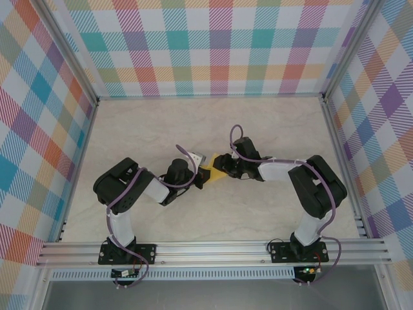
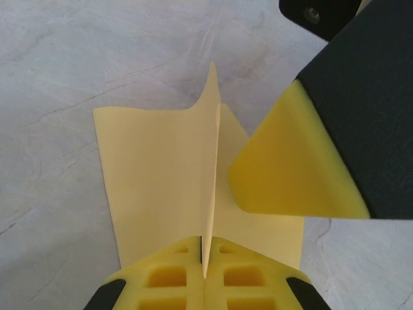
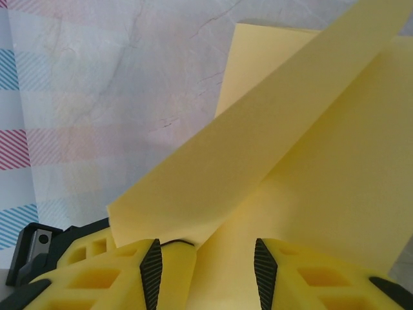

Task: Fold a paper plane with a square sheet of paper (pick it up from the middle)
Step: Fourth fold the wing at the center of the table.

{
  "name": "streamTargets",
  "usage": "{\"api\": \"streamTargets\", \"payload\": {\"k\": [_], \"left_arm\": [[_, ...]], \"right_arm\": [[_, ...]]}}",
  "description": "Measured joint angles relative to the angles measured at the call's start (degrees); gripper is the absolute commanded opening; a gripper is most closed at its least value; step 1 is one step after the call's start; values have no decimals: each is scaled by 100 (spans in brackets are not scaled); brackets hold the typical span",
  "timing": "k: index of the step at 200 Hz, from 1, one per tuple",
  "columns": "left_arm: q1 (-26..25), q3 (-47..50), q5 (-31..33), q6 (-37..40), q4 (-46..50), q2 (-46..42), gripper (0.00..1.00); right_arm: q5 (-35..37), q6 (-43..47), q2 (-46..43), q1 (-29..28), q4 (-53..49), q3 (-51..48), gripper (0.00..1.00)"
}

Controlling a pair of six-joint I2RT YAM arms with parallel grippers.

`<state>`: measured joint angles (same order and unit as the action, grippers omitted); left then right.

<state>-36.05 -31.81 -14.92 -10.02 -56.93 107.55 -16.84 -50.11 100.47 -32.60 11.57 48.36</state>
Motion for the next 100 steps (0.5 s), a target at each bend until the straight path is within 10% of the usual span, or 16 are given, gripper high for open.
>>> {"api": "streamTargets", "payload": {"k": [100], "left_arm": [[129,-35,-354,-778,376,44,18]], "right_arm": [[-144,-2,282,42,61,0,51]]}}
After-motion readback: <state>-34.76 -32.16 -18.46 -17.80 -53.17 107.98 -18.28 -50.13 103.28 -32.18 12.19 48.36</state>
